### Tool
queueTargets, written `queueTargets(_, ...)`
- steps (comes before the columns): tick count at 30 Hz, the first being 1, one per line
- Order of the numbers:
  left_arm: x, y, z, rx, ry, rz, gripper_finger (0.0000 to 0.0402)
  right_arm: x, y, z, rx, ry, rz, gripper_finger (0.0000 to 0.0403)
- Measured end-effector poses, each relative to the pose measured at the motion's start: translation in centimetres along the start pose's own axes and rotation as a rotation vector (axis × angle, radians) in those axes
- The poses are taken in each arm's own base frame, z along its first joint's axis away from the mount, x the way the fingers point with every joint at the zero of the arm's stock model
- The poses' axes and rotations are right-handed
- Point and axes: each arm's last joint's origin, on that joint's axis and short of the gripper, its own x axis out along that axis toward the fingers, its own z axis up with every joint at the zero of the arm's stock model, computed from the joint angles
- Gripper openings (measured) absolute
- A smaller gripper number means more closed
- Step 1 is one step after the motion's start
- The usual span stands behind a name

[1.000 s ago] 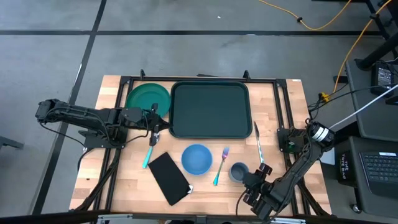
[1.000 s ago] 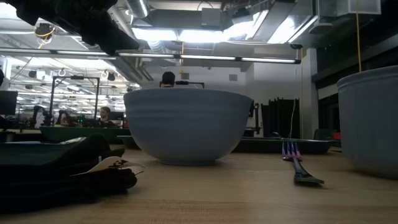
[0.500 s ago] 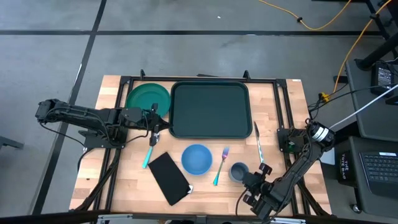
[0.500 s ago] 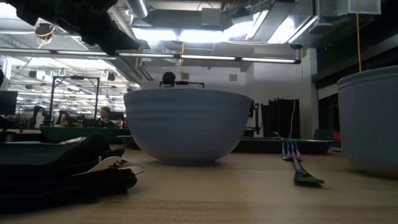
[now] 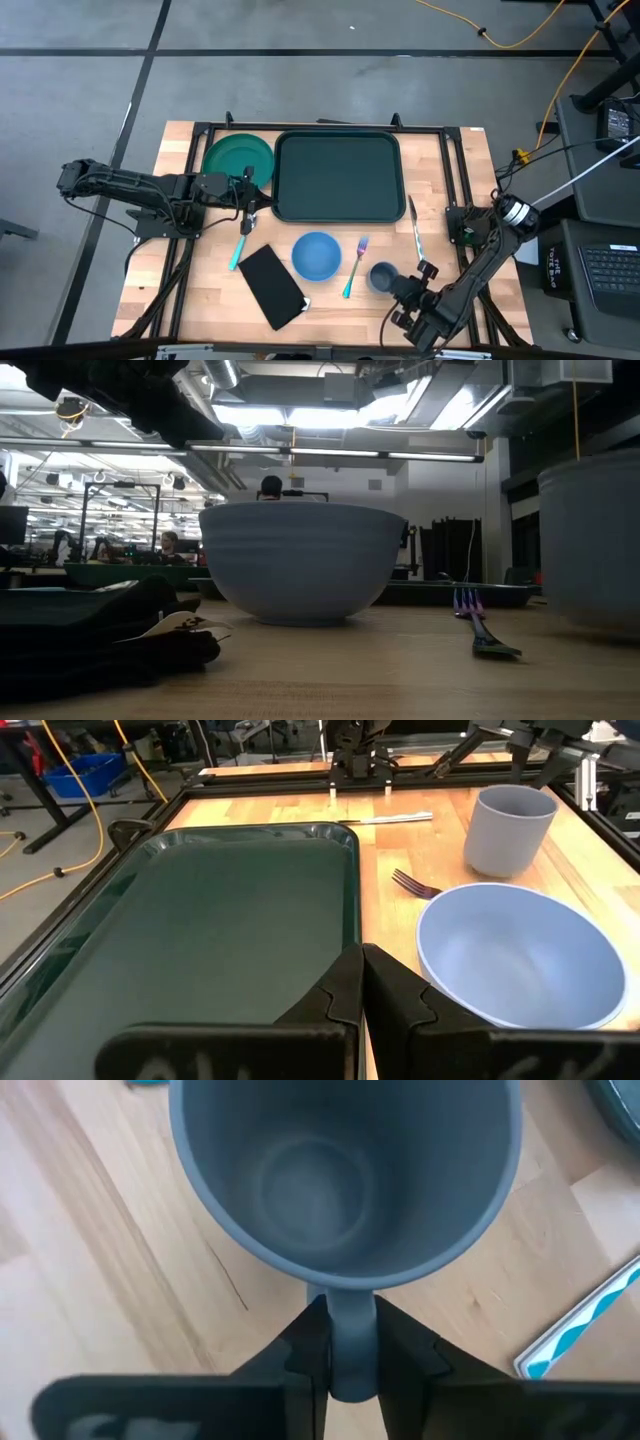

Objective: Set up tray
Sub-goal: Put the gray mug on the dark green tray

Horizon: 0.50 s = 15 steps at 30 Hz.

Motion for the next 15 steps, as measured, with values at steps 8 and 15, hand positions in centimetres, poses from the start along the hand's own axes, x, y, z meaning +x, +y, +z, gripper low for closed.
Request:
queueTargets(8,0.0,0.0,0.0,-0.016,-0.003,0.000,0.0004,-2.9,-2.1,1.3,0.031,-0.013,0.058,0.0054)
queueTargets(15,0.0,0.0,0.0,-0.070,-0.004,0.004,0.0004,-4.1,-3.8,3.2,-0.010,-0.024,0.076,0.0063)
